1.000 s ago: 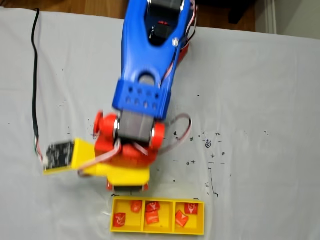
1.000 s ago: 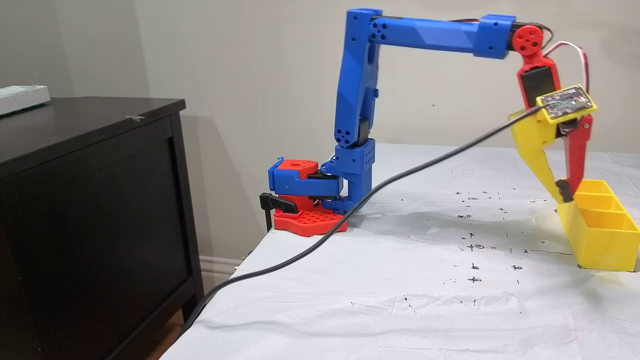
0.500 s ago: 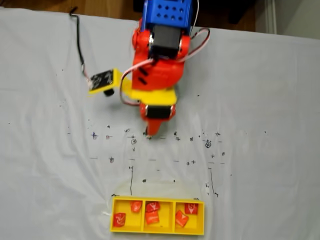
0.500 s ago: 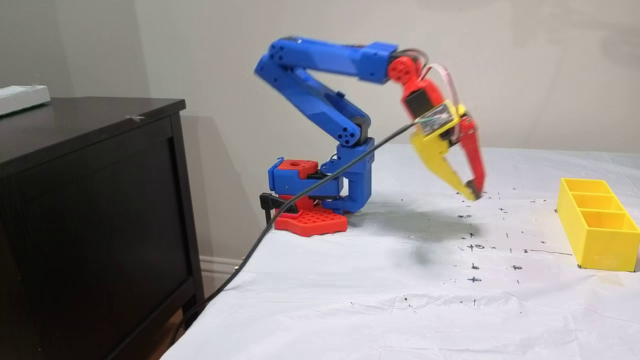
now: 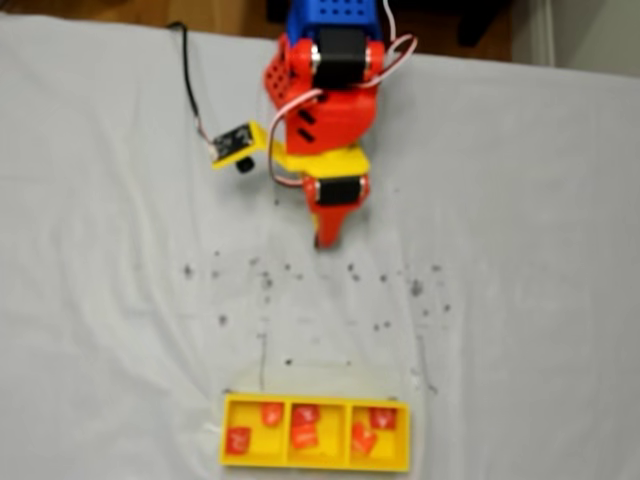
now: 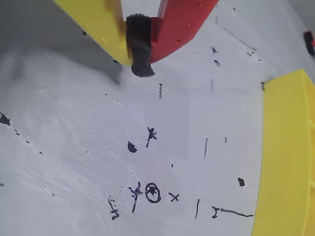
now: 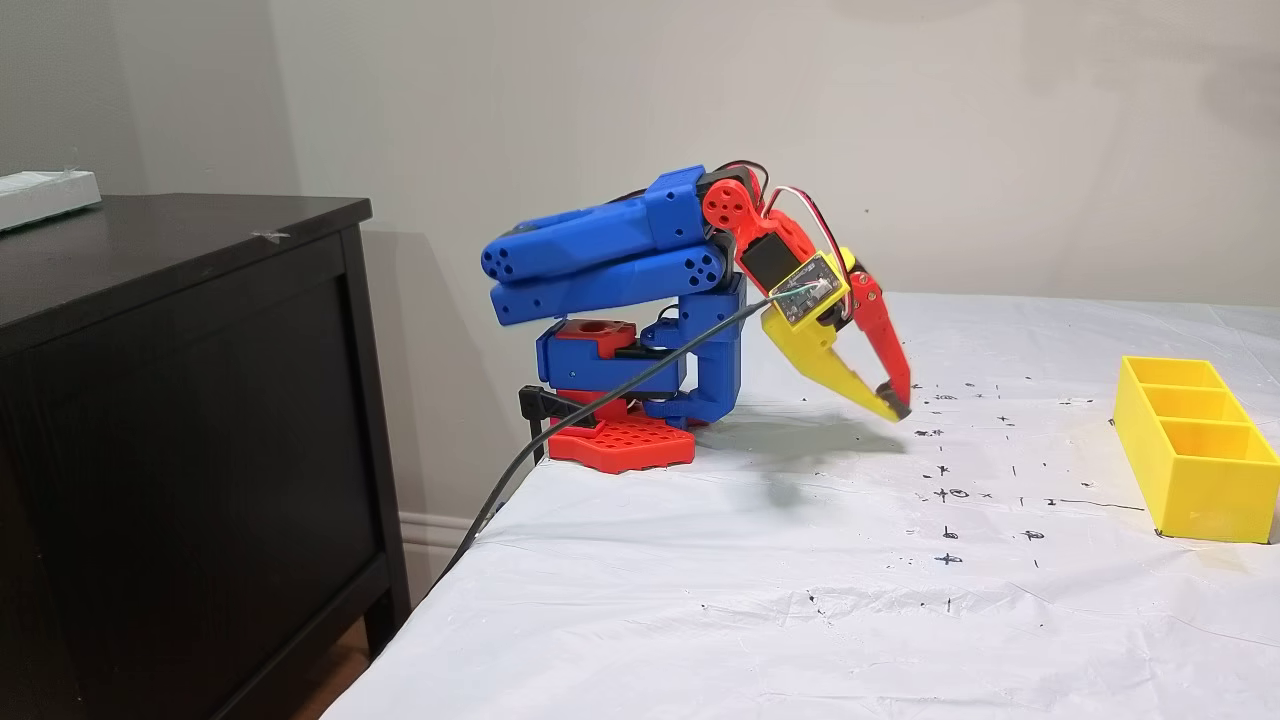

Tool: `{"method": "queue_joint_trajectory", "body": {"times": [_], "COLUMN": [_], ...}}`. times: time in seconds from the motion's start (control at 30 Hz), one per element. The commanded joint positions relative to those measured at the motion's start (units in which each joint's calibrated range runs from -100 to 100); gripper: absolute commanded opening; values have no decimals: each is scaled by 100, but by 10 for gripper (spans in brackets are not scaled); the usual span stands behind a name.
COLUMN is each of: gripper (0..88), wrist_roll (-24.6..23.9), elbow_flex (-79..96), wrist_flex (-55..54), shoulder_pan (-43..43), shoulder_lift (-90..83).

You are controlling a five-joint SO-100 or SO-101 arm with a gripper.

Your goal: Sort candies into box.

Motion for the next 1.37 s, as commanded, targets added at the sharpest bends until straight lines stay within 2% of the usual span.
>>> {"method": "queue_joint_trajectory", "body": {"times": [0.0, 0.1, 0.23, 0.3, 0.37, 0.43, 0.5, 0.57, 0.6, 0.73, 1.33], "gripper": [1, 1, 1, 1, 8, 6, 6, 15, 19, 24, 26], "wrist_roll": [-112, -137, -210, 59, 874, 2076, 3350, 4103, 4166, 3746, 3761], "elbow_flex": [324, 206, 206, 260, 597, 615, 624, 624, 624, 624, 624], "wrist_flex": [-244, 125, 92, -23, -555, 256, 1647, 1729, 1729, 1713, 1713], "shoulder_pan": [11, 228, 319, 20, -288, -904, -1511, -1792, -1774, -1447, -1393], "shoulder_lift": [-59, -59, -59, -59, -59, -59, -25, -51, -34, -59, -59]}}
